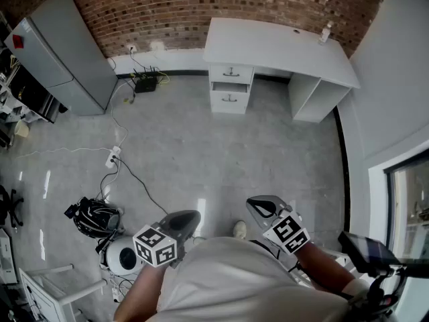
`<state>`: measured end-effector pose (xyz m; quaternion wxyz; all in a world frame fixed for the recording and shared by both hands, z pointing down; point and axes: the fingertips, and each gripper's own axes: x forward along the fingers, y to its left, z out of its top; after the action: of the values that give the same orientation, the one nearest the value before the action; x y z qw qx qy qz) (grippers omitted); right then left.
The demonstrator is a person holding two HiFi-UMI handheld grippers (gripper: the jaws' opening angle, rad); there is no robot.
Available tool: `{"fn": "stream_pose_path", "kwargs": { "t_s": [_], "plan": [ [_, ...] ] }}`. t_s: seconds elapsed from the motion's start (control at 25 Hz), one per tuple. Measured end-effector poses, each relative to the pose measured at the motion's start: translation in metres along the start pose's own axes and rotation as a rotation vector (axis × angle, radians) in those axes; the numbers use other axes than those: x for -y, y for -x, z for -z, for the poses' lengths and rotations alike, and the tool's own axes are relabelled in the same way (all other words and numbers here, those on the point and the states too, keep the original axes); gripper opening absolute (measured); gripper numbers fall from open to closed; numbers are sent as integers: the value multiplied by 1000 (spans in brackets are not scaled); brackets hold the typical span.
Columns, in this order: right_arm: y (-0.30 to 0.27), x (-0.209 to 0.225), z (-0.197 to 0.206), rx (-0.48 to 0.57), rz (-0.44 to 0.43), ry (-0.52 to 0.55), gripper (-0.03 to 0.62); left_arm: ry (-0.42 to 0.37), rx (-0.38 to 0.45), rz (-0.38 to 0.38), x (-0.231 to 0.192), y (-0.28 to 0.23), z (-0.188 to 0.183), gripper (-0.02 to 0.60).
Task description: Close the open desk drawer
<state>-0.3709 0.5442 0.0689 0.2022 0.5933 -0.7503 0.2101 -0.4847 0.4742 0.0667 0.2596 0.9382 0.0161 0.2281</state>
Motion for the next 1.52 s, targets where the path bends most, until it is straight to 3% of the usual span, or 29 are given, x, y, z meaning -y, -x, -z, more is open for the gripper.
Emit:
{"fn": "stream_pose_path", "kwargs": {
  "t_s": [0.48,0.6,0.92,1.2,1.52],
  "plan": [
    [18,31,38,-11,-29,-41,3,-159,-122,64,31,-93,-5,6],
    [26,37,52,-18,-48,-54,3,-167,-131,75,39,-111,-6,6],
    [43,63,80,-31,-44,-63,3,-280,-213,63,48,-163,-2,6],
    [35,90,90,-36,-21,-81,23,-204,-188,104,36,-201,-21,6],
    [-19,175,60,-53,26,-74,25,-134,-148,146,-37,-266,-65,6]
  ]
}}
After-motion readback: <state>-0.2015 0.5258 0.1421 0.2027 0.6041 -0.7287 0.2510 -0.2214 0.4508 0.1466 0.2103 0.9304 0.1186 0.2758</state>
